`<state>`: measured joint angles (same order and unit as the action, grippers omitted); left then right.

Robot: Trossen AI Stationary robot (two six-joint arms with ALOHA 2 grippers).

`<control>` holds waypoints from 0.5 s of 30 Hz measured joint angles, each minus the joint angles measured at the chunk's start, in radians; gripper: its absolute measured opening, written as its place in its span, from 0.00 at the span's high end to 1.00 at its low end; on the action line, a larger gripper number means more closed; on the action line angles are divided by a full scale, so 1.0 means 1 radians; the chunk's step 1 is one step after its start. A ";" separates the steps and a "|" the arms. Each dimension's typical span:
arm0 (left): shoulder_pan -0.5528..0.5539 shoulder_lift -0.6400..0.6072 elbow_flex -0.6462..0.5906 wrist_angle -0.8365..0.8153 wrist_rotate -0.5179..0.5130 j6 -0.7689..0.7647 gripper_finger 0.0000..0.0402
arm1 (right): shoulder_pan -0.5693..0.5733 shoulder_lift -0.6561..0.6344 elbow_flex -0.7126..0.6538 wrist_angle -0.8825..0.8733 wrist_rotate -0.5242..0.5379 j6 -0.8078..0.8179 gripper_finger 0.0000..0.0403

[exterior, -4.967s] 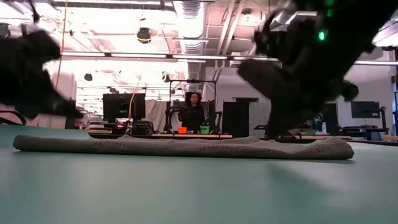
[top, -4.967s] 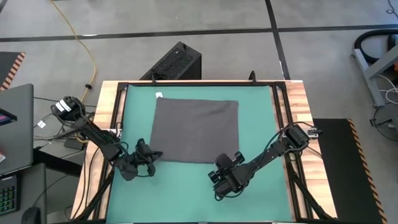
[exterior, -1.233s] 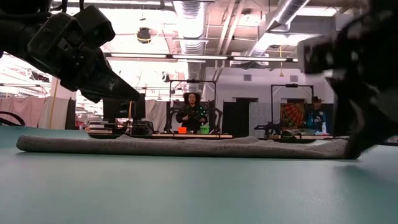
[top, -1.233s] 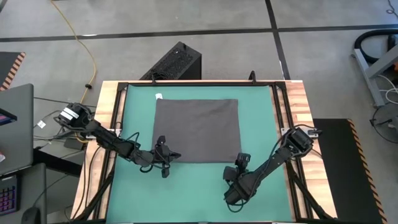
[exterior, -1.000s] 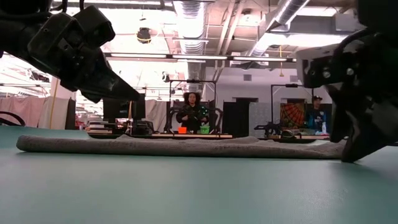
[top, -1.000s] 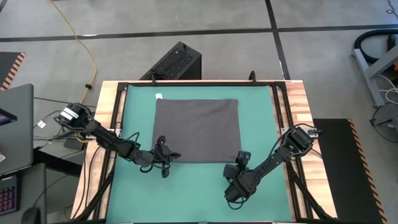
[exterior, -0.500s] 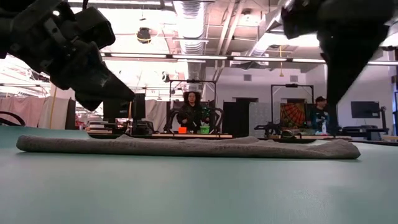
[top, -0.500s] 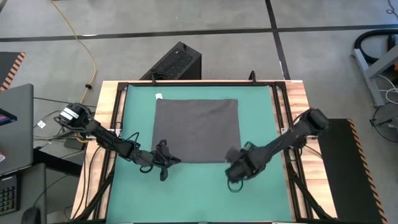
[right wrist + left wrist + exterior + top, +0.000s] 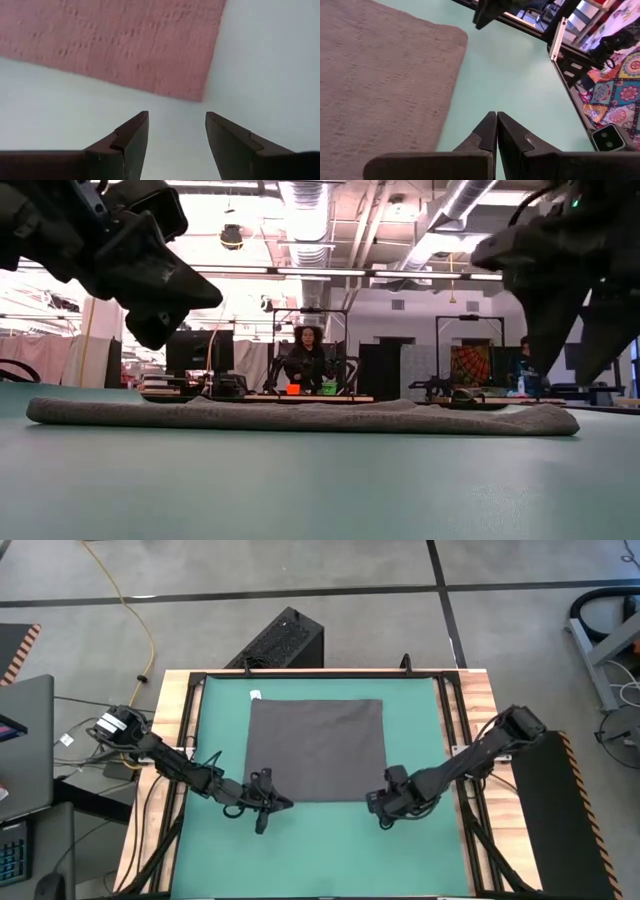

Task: Roll towel
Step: Fold the microfiber towel

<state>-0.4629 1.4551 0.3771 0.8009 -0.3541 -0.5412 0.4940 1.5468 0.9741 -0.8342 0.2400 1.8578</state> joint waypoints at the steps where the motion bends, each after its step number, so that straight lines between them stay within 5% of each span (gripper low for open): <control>1: 0.000 0.000 0.000 0.000 0.002 -0.003 1.00 | -0.002 0.015 0.000 -0.002 0.008 0.001 0.45; 15: 0.000 0.000 0.000 0.000 0.018 -0.010 1.00 | -0.019 0.103 0.001 -0.018 0.031 0.058 0.45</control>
<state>-0.4629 1.4551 0.3771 0.8009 -0.3359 -0.5514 0.4751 1.6497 0.9752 -0.8523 0.2706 1.9163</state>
